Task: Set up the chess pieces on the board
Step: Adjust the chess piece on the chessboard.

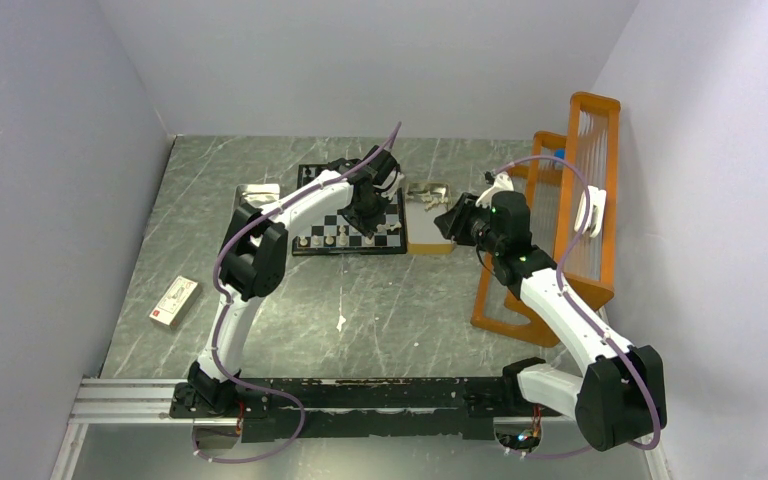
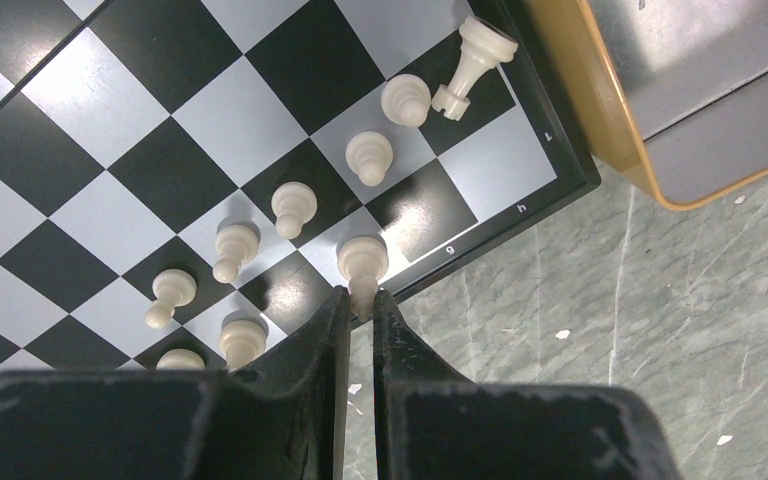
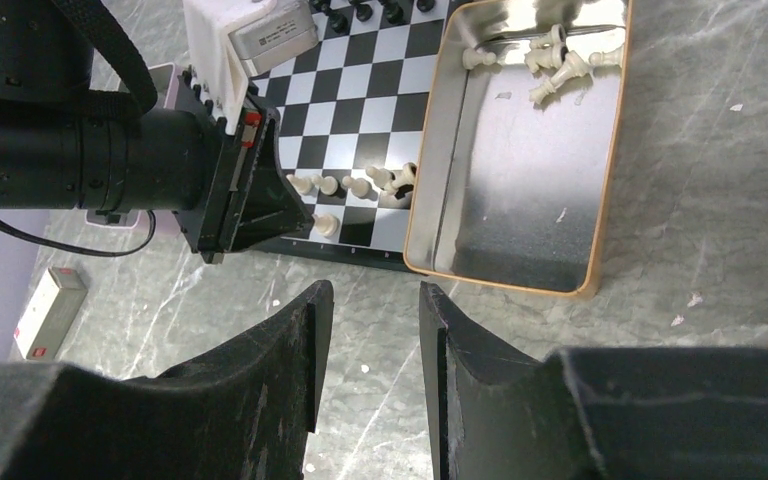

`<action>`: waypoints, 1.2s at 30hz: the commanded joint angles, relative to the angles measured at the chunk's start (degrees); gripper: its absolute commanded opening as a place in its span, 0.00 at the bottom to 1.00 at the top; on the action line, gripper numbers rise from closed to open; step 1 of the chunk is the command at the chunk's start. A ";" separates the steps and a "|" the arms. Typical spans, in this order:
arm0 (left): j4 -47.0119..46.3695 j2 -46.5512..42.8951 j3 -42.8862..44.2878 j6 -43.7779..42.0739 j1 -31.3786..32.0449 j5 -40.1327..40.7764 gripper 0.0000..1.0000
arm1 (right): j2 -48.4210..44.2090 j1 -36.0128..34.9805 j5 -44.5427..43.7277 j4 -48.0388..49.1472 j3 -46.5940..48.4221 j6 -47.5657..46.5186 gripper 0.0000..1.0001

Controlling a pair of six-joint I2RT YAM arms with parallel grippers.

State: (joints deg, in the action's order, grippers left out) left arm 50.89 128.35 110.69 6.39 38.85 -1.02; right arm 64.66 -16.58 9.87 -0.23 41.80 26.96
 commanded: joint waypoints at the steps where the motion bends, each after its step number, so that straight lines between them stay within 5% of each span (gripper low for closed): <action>1: 1.77 -2.19 -0.99 -0.58 0.39 0.76 0.12 | 0.04 -0.05 0.15 1.95 -0.88 0.10 0.41; 36: -0.53 -1.35 -0.40 -0.70 0.39 -0.21 0.17 | -0.02 -0.04 0.24 2.17 -1.28 -0.04 0.41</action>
State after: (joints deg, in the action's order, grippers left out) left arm 51.33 127.81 110.06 6.37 38.85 -1.06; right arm 64.66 -16.58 9.85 0.14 41.32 26.96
